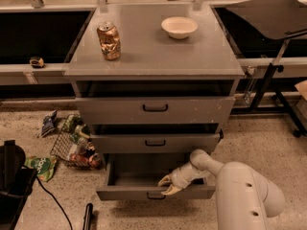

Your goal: Open bottom drawer

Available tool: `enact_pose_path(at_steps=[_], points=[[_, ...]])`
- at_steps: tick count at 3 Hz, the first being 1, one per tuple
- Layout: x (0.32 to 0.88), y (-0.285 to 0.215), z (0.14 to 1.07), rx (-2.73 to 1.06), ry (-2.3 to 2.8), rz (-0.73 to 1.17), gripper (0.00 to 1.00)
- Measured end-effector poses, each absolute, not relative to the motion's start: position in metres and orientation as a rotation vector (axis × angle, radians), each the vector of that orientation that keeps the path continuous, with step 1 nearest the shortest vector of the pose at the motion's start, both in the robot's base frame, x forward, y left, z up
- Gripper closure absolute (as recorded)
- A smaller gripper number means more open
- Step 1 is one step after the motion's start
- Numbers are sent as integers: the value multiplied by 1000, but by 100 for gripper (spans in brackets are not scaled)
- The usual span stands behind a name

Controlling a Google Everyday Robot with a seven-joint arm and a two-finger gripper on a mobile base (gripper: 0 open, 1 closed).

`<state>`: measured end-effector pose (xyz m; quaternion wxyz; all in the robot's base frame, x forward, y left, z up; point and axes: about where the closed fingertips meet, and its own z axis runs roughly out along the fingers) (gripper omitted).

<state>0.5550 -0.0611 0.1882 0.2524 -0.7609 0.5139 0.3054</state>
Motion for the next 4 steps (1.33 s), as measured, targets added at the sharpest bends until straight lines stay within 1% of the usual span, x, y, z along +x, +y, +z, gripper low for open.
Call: enact_pose_path(at_steps=[1,2,3,4], points=[[549,-70,186,-2079,1392,857,12],[544,-88,189,-2097,1448,828,0],[532,-102,184,-2111,1522,832,0],[521,-108,171,-2135,1603,871,18]])
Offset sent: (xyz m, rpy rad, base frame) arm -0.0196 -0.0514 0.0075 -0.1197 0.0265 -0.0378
